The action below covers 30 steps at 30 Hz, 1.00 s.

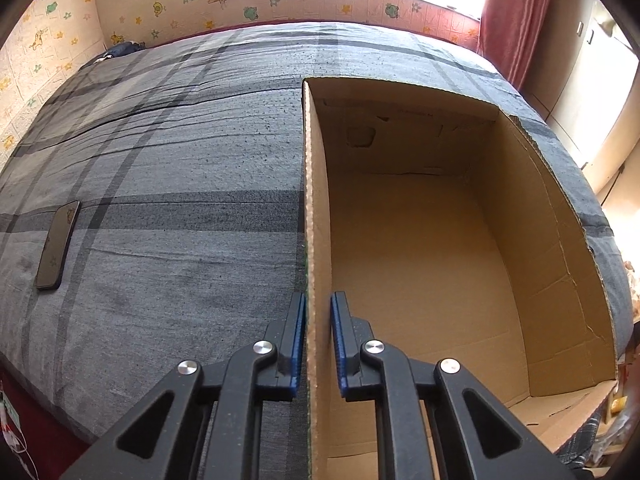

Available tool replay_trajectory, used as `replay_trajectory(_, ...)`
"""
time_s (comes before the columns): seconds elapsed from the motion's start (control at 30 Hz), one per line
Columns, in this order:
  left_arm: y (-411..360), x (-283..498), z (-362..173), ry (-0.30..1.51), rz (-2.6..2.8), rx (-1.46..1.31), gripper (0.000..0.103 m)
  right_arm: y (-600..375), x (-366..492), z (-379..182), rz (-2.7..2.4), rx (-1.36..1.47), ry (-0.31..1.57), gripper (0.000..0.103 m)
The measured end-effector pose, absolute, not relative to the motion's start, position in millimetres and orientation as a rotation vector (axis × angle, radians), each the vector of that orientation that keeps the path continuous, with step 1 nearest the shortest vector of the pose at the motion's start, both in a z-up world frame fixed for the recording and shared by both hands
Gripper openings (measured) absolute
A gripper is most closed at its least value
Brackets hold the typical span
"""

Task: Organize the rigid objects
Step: 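Move the left gripper to the box wall and clamp it, then grasp the black cup-shaped object with the right gripper while the left gripper holds the box wall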

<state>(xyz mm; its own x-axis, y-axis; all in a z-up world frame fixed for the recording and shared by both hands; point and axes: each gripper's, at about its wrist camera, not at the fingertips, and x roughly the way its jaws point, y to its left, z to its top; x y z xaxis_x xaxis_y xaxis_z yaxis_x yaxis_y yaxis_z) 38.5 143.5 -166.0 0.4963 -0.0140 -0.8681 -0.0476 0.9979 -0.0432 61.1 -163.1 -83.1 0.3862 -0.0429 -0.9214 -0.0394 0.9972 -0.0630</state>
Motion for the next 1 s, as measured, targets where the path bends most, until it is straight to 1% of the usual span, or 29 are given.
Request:
replay_trajectory(0.6, 139.8, 37.3, -167.8, 1.041, 0.043, -0.049, 0.014, -171.8, 63.3, -83.4, -0.012, -0.074, 1.163, 0.103)
replay_trajectory(0.83, 139.3, 36.7, -166.5, 1.043, 0.045, -0.056, 0.014, -185.0, 72.4, -91.5, 0.017, -0.018, 1.154, 0.103)
replay_trajectory(1.0, 139.4, 36.6, -166.9, 1.040, 0.047, -0.058, 0.014, -193.8, 88.1, -105.9, 0.009, -0.039, 1.150, 0.103)
